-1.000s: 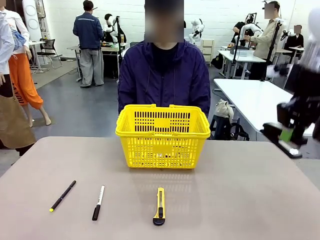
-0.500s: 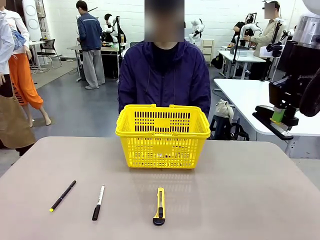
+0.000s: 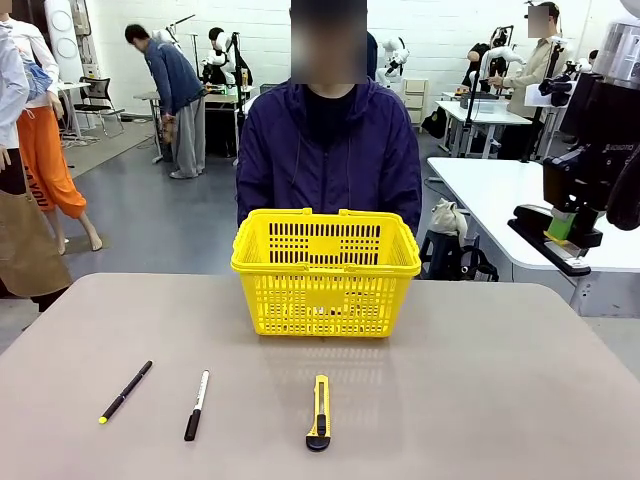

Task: Place the items the person wants into the basket.
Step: Pick up the item the person points to and place it in the Market Basket.

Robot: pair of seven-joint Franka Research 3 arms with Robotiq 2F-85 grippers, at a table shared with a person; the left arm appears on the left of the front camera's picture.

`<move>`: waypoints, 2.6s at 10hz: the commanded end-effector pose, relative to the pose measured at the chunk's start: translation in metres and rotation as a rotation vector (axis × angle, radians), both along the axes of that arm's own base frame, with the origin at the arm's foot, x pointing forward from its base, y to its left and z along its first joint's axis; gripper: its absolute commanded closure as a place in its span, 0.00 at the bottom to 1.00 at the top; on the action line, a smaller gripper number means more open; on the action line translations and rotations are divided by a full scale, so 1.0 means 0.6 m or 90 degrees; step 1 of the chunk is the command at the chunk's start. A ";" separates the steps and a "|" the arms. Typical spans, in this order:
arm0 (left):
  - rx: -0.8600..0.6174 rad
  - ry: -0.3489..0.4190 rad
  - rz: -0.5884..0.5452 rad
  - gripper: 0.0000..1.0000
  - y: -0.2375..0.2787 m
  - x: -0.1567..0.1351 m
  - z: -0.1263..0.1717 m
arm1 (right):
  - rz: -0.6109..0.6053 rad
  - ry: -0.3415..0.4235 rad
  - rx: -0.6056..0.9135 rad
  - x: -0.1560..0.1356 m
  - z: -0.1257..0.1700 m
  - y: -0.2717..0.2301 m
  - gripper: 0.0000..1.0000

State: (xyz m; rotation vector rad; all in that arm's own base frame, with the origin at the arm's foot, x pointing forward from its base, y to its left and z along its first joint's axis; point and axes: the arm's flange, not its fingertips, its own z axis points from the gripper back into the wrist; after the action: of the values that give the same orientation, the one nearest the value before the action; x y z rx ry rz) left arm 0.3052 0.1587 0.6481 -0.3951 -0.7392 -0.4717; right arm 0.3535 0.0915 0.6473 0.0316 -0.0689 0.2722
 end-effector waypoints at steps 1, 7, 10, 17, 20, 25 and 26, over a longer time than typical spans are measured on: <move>0.000 -0.007 -0.009 0.00 0.003 -0.002 -0.001 | 0.000 0.000 0.000 0.000 0.000 0.000 0.69; 0.000 -0.007 -0.009 0.00 0.003 -0.002 -0.001 | 0.404 -0.041 -0.026 0.255 0.040 0.339 0.69; 0.000 -0.007 -0.009 0.00 0.003 -0.002 -0.001 | 0.503 -0.027 -0.074 0.309 -0.018 0.457 0.69; 0.000 -0.007 -0.009 0.00 0.003 -0.002 -0.001 | 0.524 0.012 -0.141 0.399 -0.172 0.466 0.69; 0.000 -0.007 -0.009 0.00 0.003 -0.002 -0.001 | 0.537 0.035 -0.140 0.424 -0.219 0.447 0.69; 0.000 -0.007 -0.009 0.00 0.003 -0.002 -0.001 | 0.546 0.070 -0.138 0.443 -0.275 0.439 0.69; 0.000 -0.007 -0.009 0.00 0.003 -0.002 -0.001 | 0.545 0.076 -0.139 0.446 -0.283 0.437 0.69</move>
State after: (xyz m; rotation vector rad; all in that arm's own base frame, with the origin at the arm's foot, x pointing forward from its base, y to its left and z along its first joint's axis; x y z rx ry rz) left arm 0.3049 0.1588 0.6481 -0.3909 -0.7383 -0.4742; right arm 0.6112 0.3536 0.4734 -0.1275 0.1029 1.1080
